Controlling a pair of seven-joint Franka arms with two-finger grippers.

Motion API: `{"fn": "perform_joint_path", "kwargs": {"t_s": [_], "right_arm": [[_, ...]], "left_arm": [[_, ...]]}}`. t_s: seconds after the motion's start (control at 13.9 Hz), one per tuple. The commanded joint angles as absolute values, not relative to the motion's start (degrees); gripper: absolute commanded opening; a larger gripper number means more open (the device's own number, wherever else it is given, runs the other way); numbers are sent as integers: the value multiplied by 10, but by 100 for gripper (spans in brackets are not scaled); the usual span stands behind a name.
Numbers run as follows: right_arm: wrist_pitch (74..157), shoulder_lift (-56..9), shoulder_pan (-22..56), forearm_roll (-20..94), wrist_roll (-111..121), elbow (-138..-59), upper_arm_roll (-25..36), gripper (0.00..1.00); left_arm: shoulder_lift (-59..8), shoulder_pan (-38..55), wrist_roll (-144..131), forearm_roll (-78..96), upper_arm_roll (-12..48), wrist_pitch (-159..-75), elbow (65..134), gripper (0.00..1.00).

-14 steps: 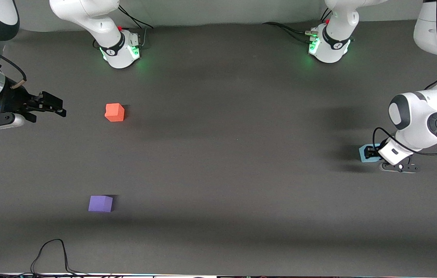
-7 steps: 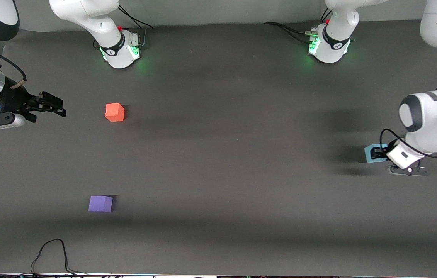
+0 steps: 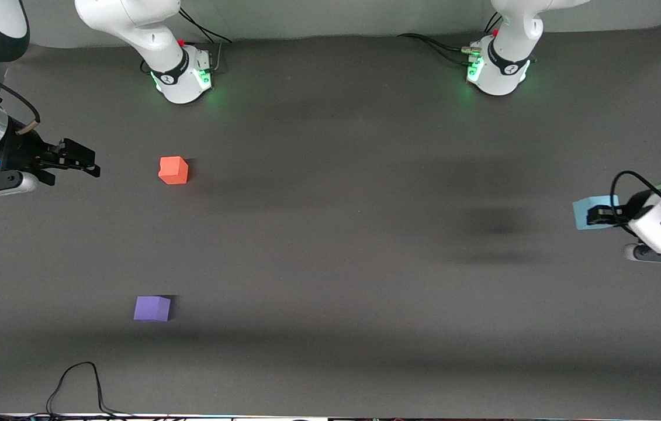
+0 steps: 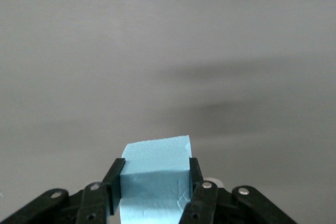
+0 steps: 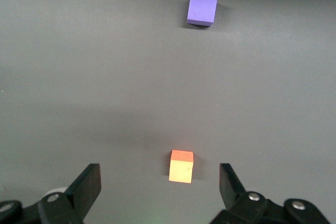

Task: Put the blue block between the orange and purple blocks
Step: 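Lift and carry the blue cube with the left gripper toward the table middle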

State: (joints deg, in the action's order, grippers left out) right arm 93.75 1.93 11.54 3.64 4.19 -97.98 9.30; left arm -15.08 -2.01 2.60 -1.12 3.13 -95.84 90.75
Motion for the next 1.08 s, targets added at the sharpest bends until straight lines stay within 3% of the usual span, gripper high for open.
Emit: {"fn": "perform_joint_path", "kwargs": {"t_s": [0.0,0.14,0.36,0.58,1.01], "right_arm": [[934,22,122,31,52,-979,98,100],[934,22,122,31,52,-980,98,100],[934,22,122,31,52,-980,98,100],[934,22,121,31,52,-980,98,100],[934,21,121,31,52,-980,98,100]], "left_arm": [[-167,65,-105,-5,46,-918,857,46],[-178,118,-215,10,66,-924,834,46],[-249,232,-363,7,79,-934,759,46],[-331,334,-485,-2,77,-1008,689,46],[-465,452,-581,-76,73,-1152,671,46]]}}
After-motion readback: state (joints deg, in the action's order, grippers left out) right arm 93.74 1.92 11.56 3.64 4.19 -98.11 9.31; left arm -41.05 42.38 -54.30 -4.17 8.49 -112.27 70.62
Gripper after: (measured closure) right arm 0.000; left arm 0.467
